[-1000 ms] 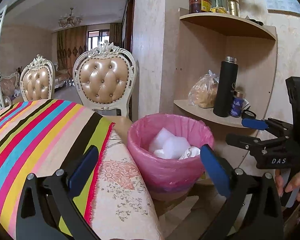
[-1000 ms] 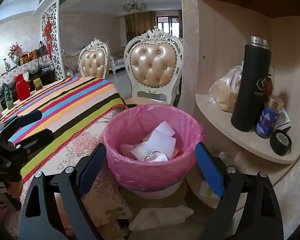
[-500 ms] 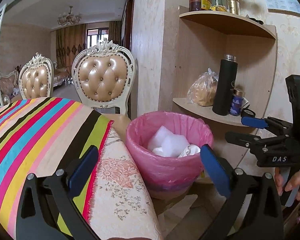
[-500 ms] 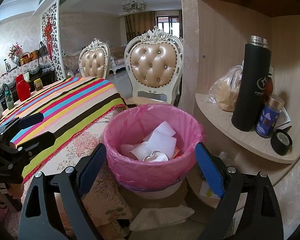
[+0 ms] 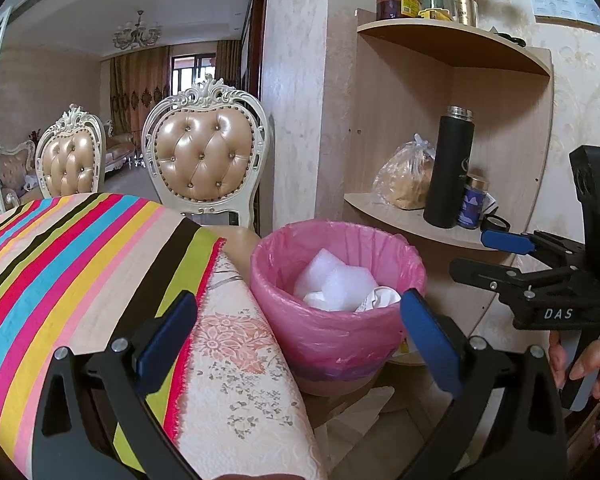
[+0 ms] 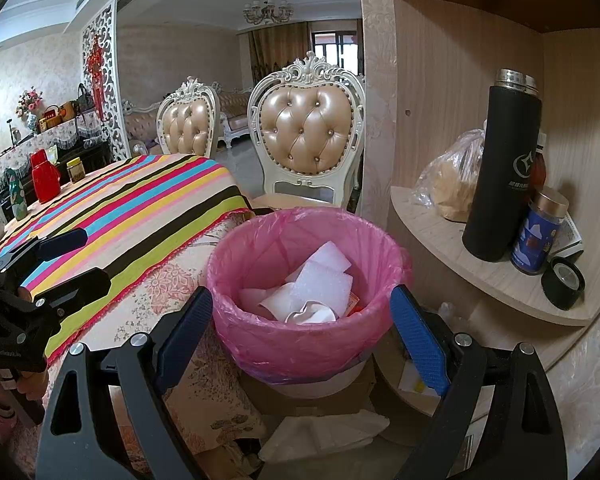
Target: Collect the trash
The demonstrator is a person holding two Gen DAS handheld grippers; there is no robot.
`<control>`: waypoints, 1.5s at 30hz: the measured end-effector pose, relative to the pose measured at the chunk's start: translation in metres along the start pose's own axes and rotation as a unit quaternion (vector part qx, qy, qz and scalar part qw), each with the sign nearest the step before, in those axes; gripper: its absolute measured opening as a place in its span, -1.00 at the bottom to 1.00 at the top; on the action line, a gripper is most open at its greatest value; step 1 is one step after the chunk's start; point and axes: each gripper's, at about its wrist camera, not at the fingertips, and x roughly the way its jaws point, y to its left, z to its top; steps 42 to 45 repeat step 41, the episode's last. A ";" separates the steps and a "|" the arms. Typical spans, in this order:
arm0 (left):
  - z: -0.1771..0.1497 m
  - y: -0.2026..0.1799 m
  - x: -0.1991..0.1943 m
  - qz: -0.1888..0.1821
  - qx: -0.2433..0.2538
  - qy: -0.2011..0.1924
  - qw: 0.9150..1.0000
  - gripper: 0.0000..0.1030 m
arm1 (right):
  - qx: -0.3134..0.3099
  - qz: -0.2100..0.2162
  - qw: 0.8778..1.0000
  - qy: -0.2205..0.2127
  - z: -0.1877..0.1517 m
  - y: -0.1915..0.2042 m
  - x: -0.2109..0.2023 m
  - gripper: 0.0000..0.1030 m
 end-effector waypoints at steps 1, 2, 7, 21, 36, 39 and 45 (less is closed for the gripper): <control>0.000 0.000 0.000 0.001 0.001 0.000 1.000 0.91 | 0.000 0.001 1.000 -0.001 0.000 0.000 0.000 0.65; 0.000 0.000 0.000 0.001 0.001 0.000 1.000 0.91 | 0.000 0.001 1.000 0.000 0.000 0.000 0.000 0.65; 0.000 -0.001 0.000 -0.001 0.003 0.000 1.000 0.91 | -0.001 0.000 1.000 0.000 0.000 0.000 0.000 0.65; -0.001 -0.005 0.000 -0.007 0.005 0.001 1.000 0.91 | -0.001 0.002 1.000 0.000 -0.001 0.001 0.000 0.65; -0.002 -0.003 0.002 -0.004 0.005 0.006 1.000 0.91 | 0.002 0.000 1.000 -0.001 -0.002 0.002 0.002 0.65; -0.002 -0.002 0.003 -0.002 0.003 0.007 1.000 0.91 | 0.002 0.001 1.000 0.000 -0.003 0.002 0.002 0.65; -0.001 0.000 0.004 -0.002 -0.001 0.009 1.000 0.91 | 0.003 0.001 1.000 0.001 -0.003 0.002 0.002 0.65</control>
